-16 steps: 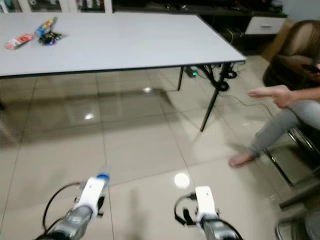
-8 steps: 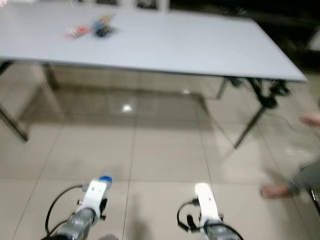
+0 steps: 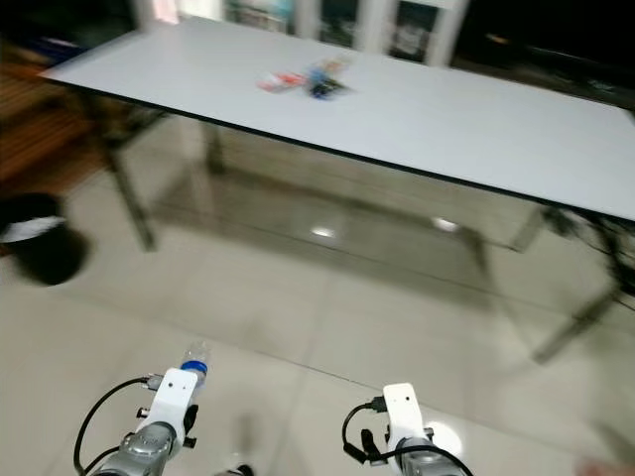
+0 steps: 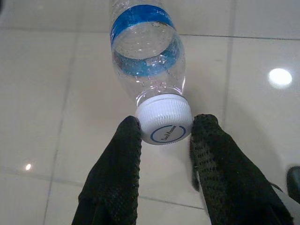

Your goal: Picking trash to rubbish bin

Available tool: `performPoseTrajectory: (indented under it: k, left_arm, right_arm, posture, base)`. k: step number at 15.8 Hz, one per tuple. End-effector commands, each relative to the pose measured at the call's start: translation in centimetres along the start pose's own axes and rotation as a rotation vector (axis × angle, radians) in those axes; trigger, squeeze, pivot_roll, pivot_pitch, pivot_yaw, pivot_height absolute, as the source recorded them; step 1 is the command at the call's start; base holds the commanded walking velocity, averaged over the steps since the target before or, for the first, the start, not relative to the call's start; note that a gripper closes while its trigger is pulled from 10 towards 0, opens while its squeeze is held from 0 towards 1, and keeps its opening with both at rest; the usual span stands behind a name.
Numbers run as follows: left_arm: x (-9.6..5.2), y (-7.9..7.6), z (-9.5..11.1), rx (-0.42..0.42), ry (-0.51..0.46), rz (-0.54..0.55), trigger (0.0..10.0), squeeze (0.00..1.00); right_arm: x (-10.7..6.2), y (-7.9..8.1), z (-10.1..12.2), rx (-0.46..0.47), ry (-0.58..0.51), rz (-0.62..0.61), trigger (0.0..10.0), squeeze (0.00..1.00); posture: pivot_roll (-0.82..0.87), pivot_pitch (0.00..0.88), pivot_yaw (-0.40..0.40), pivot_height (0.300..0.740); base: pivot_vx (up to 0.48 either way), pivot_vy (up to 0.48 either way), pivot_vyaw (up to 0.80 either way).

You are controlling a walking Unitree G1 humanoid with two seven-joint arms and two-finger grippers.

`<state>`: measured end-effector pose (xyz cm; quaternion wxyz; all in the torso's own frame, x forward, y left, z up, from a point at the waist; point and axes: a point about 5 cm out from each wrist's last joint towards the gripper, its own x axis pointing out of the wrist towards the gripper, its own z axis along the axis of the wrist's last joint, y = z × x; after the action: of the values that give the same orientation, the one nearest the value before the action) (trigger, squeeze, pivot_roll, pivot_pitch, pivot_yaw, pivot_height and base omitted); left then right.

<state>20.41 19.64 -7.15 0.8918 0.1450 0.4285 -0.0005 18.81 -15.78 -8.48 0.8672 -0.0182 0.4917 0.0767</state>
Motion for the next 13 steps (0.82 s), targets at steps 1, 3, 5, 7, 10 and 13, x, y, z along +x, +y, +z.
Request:
performPoseTrajectory:
  k: [1,3,5,7,10,13]
  left_arm:
    - [-0.04,-0.73,-0.11,0.005,0.009,-0.013,10.0,0.0]
    - [-0.03,-0.79,-0.11,0.015,0.012,-0.015,10.0,0.0]
    - [-0.03,-0.79,-0.05,0.025,0.007,-0.013,10.0,0.0]
    - [-0.03,-0.85,0.01,0.022,0.004,-0.016,10.0,0.0]
    - [-0.01,-0.96,0.1,0.019,0.002,-0.019,10.0,0.0]
    - [-0.01,-1.13,0.3,0.016,-0.008,-0.018,10.0,0.0]
  right_arm:
    - [-0.07,-0.48,0.06,-0.008,0.004,-0.012,10.0,0.0]
    - [-0.06,-0.47,0.13,-0.007,0.002,-0.011,10.0,0.0]
    - [-0.05,-0.49,0.29,-0.005,0.0,-0.011,10.0,0.0]
    - [-0.05,-0.53,0.37,-0.002,-0.001,-0.012,10.0,0.0]
    - [-0.05,-0.65,0.49,0.0,-0.003,-0.015,10.0,0.0]
    - [-0.07,-0.69,0.47,0.016,-0.009,-0.016,10.0,0.0]
  posture:
    - [-0.06,0.017,-0.107,0.74]
    - [-0.07,0.021,-0.107,0.74]
    - [-0.06,0.03,-0.11,0.74]
    - [-0.06,0.034,-0.111,0.74]
    - [-0.06,0.039,-0.113,0.74]
    - [-0.06,0.043,-0.115,0.74]
  base:
    - [0.0,0.334,0.8]
    - [0.0,0.349,0.8]
    - [0.0,0.0,0.8]
    - [0.0,0.0,0.8]
    - [0.0,0.0,0.8]
    - [0.0,0.0,0.8]
